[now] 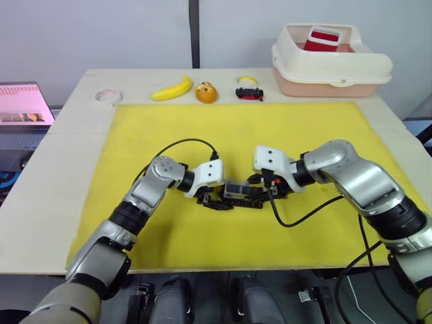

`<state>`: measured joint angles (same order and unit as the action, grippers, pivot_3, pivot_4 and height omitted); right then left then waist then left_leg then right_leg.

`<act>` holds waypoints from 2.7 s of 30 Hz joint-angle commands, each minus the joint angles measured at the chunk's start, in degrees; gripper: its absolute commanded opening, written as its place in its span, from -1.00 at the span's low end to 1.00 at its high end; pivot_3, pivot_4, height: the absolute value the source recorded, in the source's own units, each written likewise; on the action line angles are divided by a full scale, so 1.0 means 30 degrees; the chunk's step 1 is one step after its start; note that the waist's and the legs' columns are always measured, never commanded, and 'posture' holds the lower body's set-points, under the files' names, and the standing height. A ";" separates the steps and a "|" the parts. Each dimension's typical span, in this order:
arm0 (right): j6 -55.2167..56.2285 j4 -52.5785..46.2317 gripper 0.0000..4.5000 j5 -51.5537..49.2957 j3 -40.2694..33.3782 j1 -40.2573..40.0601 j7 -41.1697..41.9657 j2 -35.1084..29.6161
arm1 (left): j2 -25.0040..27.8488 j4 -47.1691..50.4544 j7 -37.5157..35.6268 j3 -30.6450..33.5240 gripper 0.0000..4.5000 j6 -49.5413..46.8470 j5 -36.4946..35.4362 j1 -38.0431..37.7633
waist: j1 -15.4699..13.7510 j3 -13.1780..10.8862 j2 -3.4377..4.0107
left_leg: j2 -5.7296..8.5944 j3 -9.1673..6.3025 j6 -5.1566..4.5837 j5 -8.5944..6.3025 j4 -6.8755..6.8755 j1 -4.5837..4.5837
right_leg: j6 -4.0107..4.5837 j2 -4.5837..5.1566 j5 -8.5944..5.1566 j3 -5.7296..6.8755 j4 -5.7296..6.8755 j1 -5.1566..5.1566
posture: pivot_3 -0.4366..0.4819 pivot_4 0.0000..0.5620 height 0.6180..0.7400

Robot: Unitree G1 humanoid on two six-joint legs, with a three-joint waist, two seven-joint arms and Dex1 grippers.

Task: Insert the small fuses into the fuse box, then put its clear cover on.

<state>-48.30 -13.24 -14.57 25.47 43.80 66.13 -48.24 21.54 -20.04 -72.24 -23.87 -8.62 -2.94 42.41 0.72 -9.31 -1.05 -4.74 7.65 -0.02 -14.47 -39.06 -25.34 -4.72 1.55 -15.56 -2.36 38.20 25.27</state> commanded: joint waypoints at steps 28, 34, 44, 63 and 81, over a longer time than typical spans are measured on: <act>-0.0601 -0.0167 -0.26 0.0195 0.0001 -0.0264 0.0239 -0.0029 | 0.0211 0.0548 -0.0023 -0.0131 0.42 -0.0302 0.0240 -0.0568 | -0.0014 0.0001 0.0000 | 0.0000 0.0001 0.0000 0.0000 0.0000 0.0000 | 0.0000 0.0001 0.0000 0.0000 0.0000 -0.0001 | -0.05 -0.47 0.98; -0.0389 -0.0319 0.23 0.0320 0.0043 -0.0368 0.0324 -0.0136 | 0.0209 0.0676 0.0002 -0.0153 0.39 -0.0307 0.0230 -0.0624 | -0.0016 0.0001 0.0000 | 0.0000 0.0001 0.0000 0.0000 0.0000 0.0000 | 0.0000 0.0001 0.0000 0.0001 0.0000 -0.0001 | -0.05 -0.47 0.98; -0.0371 -0.0666 0.41 0.0288 -0.0252 -0.0457 0.0333 -0.0041 | 0.0267 0.0876 0.0024 -0.0209 0.39 -0.0380 0.0256 -0.0766 | -0.0017 0.0002 0.0002 | 0.0000 0.0001 -0.0001 0.0000 0.0001 -0.0003 | -0.0001 0.0000 0.0000 0.0002 0.0005 0.0006 | -0.05 -0.47 0.98; -0.3814 -0.4913 0.41 -0.4939 -0.7105 -0.1417 -0.0437 -0.1143 | 0.0283 0.0818 -0.0074 -0.0131 0.39 -0.0713 0.0103 -0.0767 | -0.0014 0.0002 0.0002 | -0.0002 -0.0016 -0.0002 -0.0001 0.0006 -0.0003 | -0.0001 0.0002 0.0000 0.0003 0.0007 0.0003 | -0.05 -0.47 0.98; -0.1489 -0.2904 -0.98 -0.5851 -0.8631 -0.2848 -0.5548 0.2798 | 0.0072 0.0490 -0.0128 -0.0211 0.39 -0.0453 0.0208 -0.0534 | -0.0012 0.0005 0.0002 | 0.0000 -0.0011 -0.0001 0.0000 0.0003 -0.0001 | -0.0003 -0.0005 0.0000 0.0005 0.0014 -0.0001 | -0.05 -0.47 0.98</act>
<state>-54.07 -21.84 -32.12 1.11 34.34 50.03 -40.04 21.72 -17.99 -71.61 -23.50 -9.90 -3.04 41.13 0.69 -9.29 -1.04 -4.75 7.62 -0.03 -14.47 -39.05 -25.34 -4.73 1.54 -15.56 -2.34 38.24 25.27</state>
